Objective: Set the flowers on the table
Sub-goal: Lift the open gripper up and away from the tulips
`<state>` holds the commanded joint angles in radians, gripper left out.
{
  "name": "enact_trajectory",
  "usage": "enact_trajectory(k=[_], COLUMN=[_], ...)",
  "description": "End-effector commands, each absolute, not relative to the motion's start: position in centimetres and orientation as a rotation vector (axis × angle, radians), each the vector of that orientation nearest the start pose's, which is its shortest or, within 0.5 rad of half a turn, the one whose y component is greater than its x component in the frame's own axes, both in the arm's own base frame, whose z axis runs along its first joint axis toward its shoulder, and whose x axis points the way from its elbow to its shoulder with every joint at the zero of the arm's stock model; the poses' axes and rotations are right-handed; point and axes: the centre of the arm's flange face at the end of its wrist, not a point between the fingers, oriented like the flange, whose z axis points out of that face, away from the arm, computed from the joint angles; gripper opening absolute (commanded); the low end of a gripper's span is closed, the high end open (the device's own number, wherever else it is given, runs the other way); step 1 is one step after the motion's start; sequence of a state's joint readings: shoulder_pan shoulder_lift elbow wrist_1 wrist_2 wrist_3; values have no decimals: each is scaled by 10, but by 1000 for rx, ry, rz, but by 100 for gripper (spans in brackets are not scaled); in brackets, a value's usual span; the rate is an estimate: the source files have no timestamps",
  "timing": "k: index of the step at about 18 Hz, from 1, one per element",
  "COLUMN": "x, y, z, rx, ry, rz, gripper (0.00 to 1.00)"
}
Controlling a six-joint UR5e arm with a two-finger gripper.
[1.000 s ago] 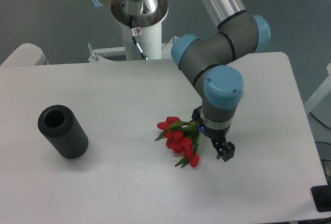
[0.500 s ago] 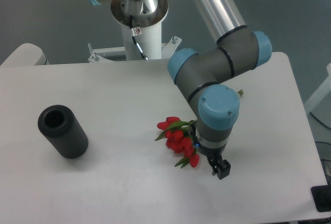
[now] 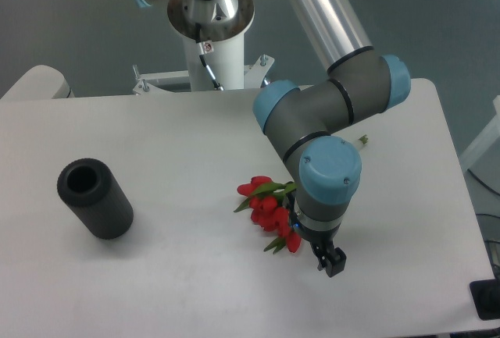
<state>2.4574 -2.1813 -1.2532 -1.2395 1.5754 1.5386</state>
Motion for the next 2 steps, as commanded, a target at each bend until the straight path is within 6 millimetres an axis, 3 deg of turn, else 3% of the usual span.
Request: enact_trajectory(k=[2], x=[-477], y=[559], z=[303], rx=[-2966], ry=[1000], rz=[60], gripper=[100])
